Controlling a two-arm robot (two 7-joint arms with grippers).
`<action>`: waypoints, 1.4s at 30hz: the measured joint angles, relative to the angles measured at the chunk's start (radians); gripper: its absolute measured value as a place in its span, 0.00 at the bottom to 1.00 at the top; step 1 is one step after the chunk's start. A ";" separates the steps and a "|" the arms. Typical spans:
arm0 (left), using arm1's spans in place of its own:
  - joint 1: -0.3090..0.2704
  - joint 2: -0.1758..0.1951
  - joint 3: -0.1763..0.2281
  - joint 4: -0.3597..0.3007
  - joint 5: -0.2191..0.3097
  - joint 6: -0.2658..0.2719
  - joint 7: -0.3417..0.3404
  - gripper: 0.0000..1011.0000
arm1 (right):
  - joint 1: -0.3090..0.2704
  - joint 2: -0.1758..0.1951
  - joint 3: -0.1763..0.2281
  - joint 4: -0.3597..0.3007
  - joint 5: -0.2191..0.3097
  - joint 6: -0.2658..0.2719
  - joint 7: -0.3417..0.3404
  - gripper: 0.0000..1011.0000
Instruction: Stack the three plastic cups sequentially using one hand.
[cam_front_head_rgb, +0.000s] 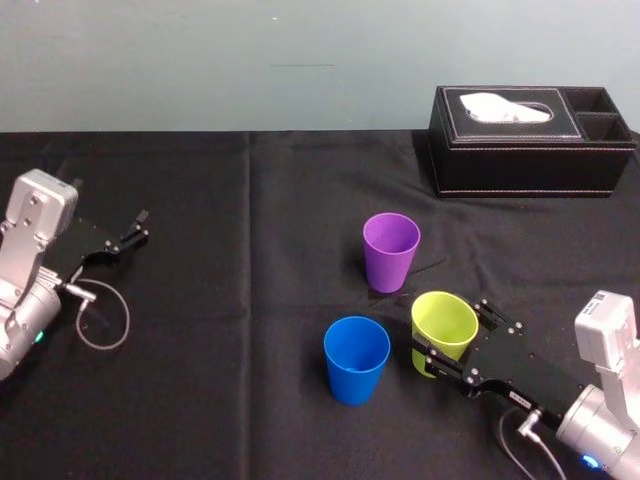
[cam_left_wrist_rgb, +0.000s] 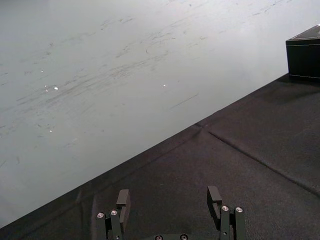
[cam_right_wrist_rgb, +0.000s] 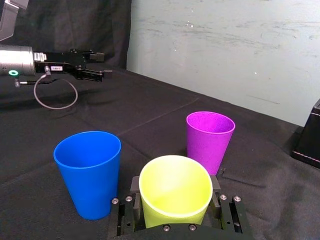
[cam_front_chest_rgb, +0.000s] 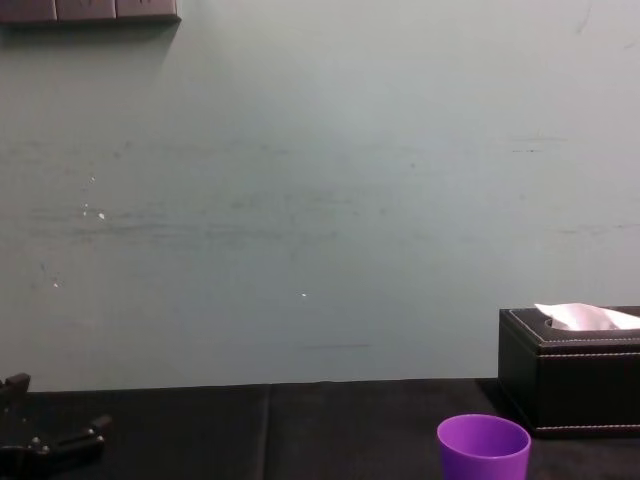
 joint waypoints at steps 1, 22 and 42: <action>0.000 0.000 0.000 0.000 0.000 0.000 0.000 1.00 | 0.000 0.000 0.000 0.000 0.000 0.000 0.000 0.77; 0.000 0.000 0.000 0.000 0.000 0.000 0.000 1.00 | -0.002 0.001 0.001 -0.003 0.000 -0.002 -0.003 0.73; 0.000 0.000 0.000 0.000 0.000 0.000 0.000 1.00 | -0.074 0.042 0.171 -0.357 0.036 0.268 -0.085 0.73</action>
